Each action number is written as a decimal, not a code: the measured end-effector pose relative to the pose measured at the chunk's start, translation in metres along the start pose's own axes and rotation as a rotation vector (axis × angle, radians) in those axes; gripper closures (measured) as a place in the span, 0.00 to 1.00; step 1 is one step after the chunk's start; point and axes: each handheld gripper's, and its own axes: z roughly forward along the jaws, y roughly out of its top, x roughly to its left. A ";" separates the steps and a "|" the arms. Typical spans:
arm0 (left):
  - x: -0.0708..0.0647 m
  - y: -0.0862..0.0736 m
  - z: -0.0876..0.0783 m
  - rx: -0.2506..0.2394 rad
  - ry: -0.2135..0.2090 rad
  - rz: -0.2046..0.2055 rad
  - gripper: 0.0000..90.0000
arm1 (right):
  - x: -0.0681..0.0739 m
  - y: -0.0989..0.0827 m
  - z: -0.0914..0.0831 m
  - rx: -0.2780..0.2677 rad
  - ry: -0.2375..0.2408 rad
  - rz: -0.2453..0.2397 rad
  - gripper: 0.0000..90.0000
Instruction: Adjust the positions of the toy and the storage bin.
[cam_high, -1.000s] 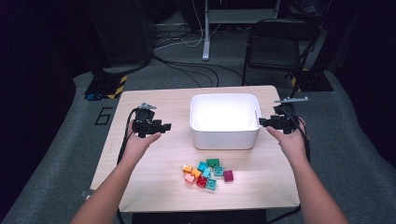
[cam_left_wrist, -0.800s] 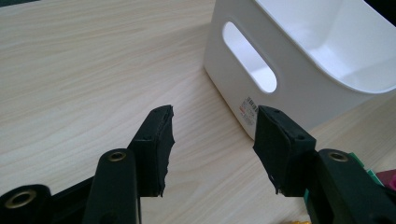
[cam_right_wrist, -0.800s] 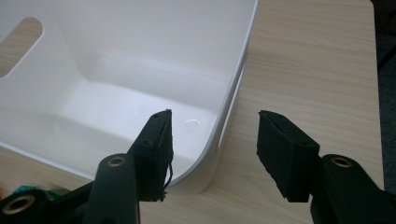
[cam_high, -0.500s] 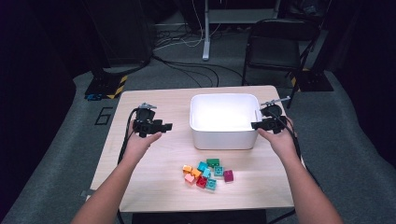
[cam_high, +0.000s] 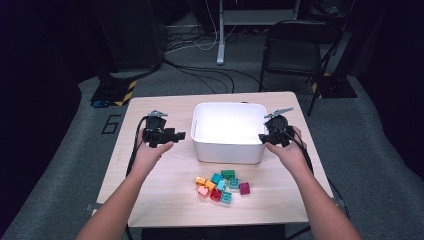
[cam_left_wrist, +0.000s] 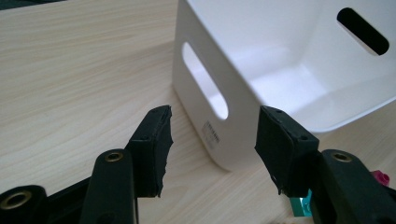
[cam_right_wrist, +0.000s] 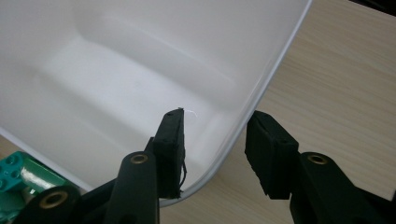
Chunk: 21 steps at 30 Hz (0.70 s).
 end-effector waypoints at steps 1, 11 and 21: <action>0.000 0.001 -0.001 -0.004 -0.002 0.005 0.50 | 0.001 0.001 0.001 -0.006 0.006 -0.008 0.64; 0.001 0.002 -0.005 0.002 -0.007 0.011 0.50 | 0.020 0.009 0.007 -0.035 0.074 -0.028 0.66; -0.004 -0.008 0.008 0.067 -0.027 0.081 0.57 | 0.024 0.008 0.007 -0.039 0.084 -0.032 0.66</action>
